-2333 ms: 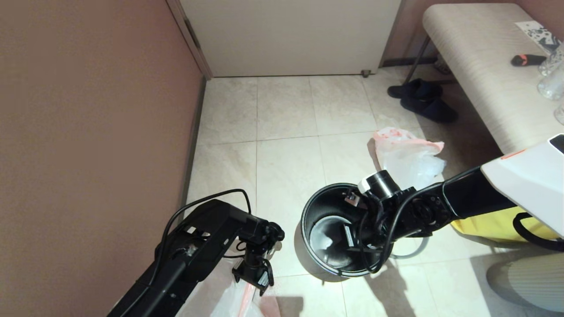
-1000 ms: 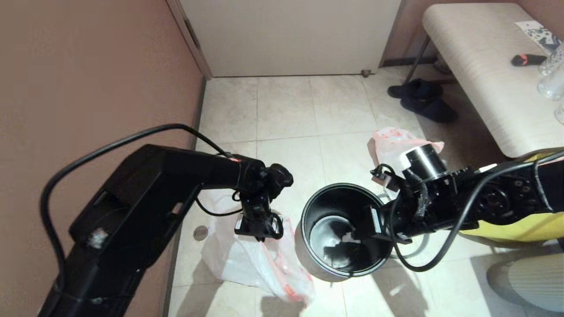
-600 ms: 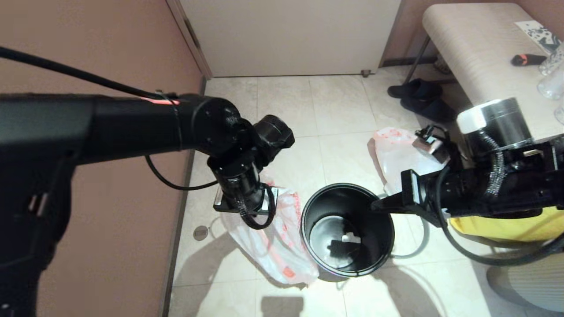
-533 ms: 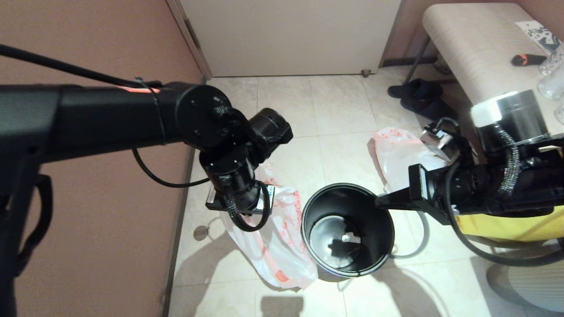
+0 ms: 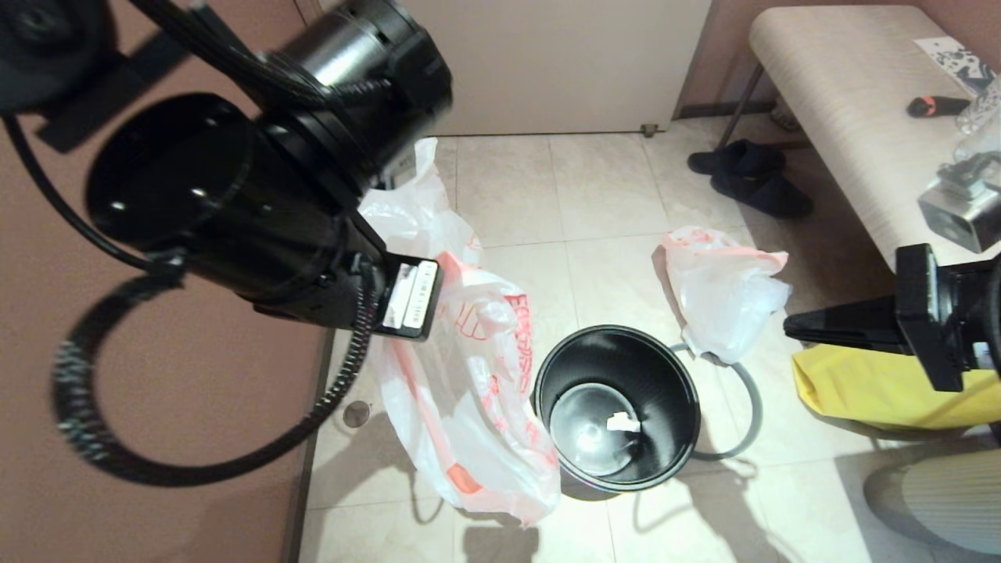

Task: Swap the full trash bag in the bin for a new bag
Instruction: Put the new garbage bag on the trash can

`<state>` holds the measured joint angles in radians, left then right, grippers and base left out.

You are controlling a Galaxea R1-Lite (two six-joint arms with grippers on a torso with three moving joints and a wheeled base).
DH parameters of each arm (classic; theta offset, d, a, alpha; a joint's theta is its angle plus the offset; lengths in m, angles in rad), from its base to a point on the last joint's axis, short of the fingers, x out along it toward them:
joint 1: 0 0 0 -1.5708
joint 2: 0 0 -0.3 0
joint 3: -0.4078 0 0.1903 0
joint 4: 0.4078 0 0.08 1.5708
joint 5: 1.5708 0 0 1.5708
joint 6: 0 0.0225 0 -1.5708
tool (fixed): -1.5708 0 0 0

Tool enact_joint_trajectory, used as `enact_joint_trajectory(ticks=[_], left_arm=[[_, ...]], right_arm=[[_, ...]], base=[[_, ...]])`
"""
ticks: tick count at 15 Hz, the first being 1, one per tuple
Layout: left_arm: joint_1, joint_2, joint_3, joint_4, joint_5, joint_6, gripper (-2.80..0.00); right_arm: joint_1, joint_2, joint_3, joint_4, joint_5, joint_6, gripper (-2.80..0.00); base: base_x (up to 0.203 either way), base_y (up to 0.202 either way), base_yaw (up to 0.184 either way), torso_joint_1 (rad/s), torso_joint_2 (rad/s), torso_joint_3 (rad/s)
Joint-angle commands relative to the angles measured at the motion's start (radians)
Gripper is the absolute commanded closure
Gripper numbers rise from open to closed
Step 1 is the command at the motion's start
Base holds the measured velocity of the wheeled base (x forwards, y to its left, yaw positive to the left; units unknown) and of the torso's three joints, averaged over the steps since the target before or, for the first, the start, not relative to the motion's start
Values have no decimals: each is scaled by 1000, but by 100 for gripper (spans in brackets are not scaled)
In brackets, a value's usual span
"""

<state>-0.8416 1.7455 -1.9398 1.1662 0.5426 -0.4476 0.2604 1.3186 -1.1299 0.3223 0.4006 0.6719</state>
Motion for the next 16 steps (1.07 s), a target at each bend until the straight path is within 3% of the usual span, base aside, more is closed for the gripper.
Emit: enact_joint_trajectory(ticks=[1,4,8,13,16], left_arm=[[-9,-109,-3,-9,2,23,0],[-42,-238,-4,-95,-52,109,0],[-123,-323,-5,-185,-257,185,0],[-78,-277,-7,-442,-503,185,0],[-87,-253,-6,-479,-668,103,0]], right_arm=[[-51,-123,18,46,2,-5,0],[-109,-169,22,96,-4,-27,0],[-164,-207,35,148,-11,-21,0],[-189,-146,27,90,-11,-20,0],[-199,-109,30,39,-4,-17,0]], base=[[0,0,0,0,0,0],[0,0,0,0,0,0],[0,0,0,0,0,0],[0,0,0,0,0,0],[0,0,0,0,0,0]])
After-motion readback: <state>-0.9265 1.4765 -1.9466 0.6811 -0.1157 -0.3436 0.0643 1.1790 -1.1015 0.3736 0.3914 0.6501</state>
